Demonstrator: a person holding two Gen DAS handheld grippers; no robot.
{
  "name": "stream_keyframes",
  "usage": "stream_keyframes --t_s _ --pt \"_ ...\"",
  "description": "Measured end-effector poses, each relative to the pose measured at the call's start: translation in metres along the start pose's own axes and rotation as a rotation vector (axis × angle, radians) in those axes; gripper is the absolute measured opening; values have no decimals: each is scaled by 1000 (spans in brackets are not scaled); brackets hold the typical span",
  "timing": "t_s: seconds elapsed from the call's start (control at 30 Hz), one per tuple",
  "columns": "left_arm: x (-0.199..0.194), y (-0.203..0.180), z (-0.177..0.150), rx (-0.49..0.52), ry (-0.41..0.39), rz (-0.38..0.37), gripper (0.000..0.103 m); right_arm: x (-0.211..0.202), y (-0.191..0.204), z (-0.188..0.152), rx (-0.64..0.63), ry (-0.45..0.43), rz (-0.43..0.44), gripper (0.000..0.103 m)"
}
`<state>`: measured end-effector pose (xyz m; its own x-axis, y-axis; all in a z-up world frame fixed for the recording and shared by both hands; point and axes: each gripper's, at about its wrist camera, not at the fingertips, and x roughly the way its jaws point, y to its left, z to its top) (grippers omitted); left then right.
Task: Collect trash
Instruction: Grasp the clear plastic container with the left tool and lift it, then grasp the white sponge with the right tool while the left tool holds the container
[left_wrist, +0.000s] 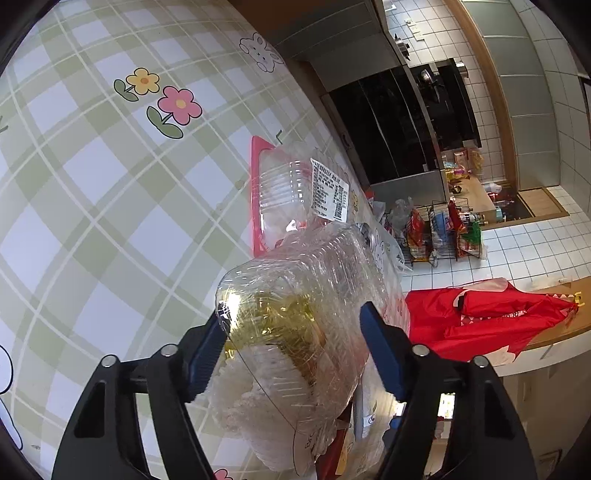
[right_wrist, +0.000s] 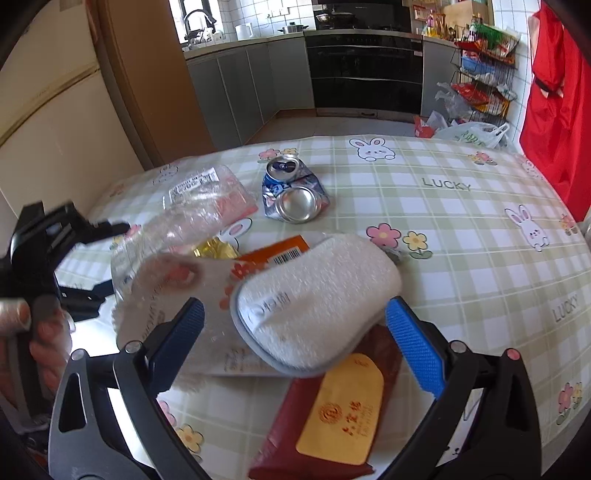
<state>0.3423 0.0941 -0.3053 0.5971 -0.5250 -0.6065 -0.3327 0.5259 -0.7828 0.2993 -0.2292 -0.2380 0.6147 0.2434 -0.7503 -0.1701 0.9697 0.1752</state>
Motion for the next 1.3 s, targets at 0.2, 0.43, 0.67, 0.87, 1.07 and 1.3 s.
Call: stream_keyframes --t_s 0.2,0.43,0.67,0.87,1.07,1.3 --pt "-13 -10 -2 14 13 -71 32 4 -13 15 48 9 -11 97" --pt "-45 -66 -10 225 -49 -201 17 24 -38 31 166 130 -16 97" --pt "-59 -112 -24 402 -66 -287 11 56 -57 49 321 276 1 97" --pt "-77 -133 -32 534 -114 -300 11 83 -54 48 346 390 -49 97" --pt "-98 -136 -40 616 -168 -288 11 99 -45 45 339 427 -99 97" --pt "-119 -126 -52 655 -206 -253 11 102 -50 48 333 414 -121 83"
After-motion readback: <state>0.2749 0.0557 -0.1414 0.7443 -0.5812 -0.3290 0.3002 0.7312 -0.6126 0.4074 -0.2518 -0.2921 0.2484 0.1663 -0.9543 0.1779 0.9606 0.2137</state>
